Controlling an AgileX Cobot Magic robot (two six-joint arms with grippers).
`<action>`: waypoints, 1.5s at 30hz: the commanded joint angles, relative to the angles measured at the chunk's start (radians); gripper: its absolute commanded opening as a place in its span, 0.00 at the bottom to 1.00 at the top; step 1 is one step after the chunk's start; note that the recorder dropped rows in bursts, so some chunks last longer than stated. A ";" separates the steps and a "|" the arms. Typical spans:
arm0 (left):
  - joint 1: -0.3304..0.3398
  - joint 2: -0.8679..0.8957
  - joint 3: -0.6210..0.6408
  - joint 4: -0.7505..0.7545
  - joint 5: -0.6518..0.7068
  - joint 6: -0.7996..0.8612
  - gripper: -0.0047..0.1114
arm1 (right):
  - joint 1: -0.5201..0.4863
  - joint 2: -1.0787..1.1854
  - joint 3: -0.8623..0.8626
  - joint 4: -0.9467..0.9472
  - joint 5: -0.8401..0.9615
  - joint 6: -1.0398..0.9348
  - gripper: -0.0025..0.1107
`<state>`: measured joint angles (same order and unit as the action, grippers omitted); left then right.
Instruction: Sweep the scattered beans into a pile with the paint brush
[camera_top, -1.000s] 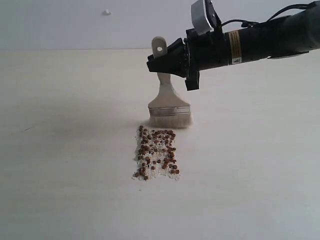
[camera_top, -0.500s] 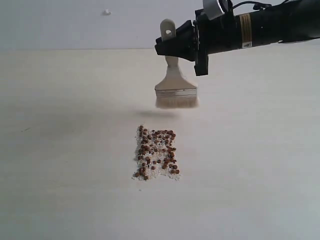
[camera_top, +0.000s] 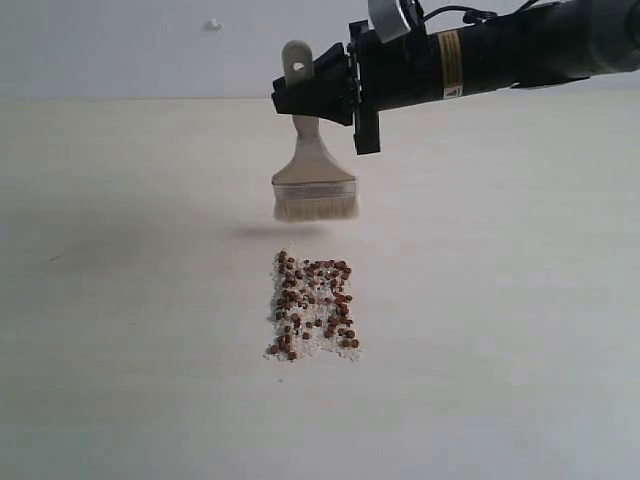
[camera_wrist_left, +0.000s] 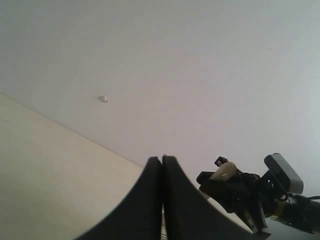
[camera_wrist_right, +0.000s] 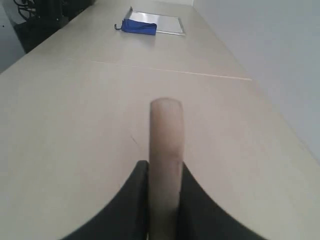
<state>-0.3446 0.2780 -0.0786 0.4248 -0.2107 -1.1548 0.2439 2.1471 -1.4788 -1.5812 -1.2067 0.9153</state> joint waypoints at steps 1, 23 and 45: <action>-0.003 -0.003 0.005 0.006 -0.002 -0.001 0.04 | 0.020 -0.003 -0.007 0.057 0.000 -0.016 0.02; -0.003 -0.003 0.005 0.006 -0.002 -0.001 0.04 | 0.035 0.099 -0.075 -0.104 -0.014 0.170 0.02; -0.003 -0.003 0.005 0.006 -0.002 -0.001 0.04 | 0.035 0.051 -0.075 -0.163 -0.014 0.274 0.02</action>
<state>-0.3446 0.2780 -0.0786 0.4248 -0.2107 -1.1548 0.2775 2.2270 -1.5506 -1.7286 -1.2218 1.1742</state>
